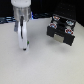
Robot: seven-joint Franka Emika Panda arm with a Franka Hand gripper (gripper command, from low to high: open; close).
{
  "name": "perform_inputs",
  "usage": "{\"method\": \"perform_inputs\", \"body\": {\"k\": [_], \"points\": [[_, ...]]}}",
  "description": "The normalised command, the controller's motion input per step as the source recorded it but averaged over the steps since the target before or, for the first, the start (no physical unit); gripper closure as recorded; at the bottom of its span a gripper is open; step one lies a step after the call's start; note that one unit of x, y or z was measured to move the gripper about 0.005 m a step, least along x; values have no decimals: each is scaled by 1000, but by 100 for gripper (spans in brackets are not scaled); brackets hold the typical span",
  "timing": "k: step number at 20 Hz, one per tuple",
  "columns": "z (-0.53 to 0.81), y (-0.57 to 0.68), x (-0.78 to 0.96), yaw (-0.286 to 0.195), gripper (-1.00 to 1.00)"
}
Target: Open the kcup holder, insert the kcup into the holder, and close the kcup holder
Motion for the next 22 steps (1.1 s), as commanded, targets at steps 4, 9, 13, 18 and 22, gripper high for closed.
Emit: {"method": "perform_inputs", "body": {"k": [4,9,13,18,22], "points": [[-259,-51,1,-187,-100],[10,99,7,-174,100],[54,166,88,-173,100],[44,226,146,-171,100],[18,84,9,-103,100]]}}
